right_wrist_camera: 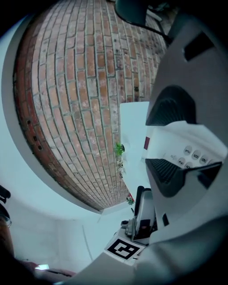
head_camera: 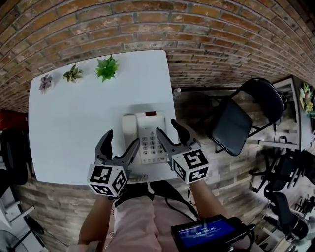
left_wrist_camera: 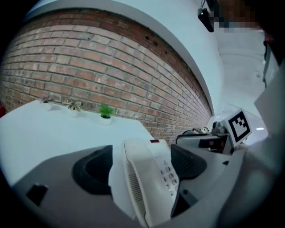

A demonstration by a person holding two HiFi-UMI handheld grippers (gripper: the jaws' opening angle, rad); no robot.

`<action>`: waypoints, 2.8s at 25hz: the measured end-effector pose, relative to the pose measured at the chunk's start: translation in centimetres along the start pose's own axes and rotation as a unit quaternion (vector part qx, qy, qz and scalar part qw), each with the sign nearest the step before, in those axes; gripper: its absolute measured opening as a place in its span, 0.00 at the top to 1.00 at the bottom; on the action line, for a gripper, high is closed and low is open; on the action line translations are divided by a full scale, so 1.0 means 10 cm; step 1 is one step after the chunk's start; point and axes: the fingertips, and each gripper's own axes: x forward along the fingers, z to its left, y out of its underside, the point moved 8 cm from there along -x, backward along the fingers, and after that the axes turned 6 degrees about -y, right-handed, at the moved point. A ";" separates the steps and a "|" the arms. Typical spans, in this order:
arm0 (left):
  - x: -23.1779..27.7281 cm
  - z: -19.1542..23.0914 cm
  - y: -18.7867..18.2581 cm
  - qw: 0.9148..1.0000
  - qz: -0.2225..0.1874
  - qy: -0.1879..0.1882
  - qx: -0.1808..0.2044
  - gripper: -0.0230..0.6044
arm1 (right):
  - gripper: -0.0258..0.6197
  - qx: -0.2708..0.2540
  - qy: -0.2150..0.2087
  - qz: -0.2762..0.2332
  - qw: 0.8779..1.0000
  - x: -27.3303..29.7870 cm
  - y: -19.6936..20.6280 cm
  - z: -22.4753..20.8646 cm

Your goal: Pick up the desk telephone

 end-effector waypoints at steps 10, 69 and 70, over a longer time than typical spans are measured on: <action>0.30 0.18 0.45 0.989 0.087 0.065 -0.104 0.29 | 0.50 0.052 -0.016 0.045 0.998 0.18 0.53 -0.14; 0.18 0.01 0.45 0.989 -0.045 0.139 -0.005 0.33 | 0.43 0.193 -0.263 0.055 0.944 0.53 0.47 -0.34; 0.19 0.02 0.43 0.988 -0.039 0.146 -0.009 0.30 | 0.43 0.187 -0.267 0.045 0.944 0.52 0.47 -0.32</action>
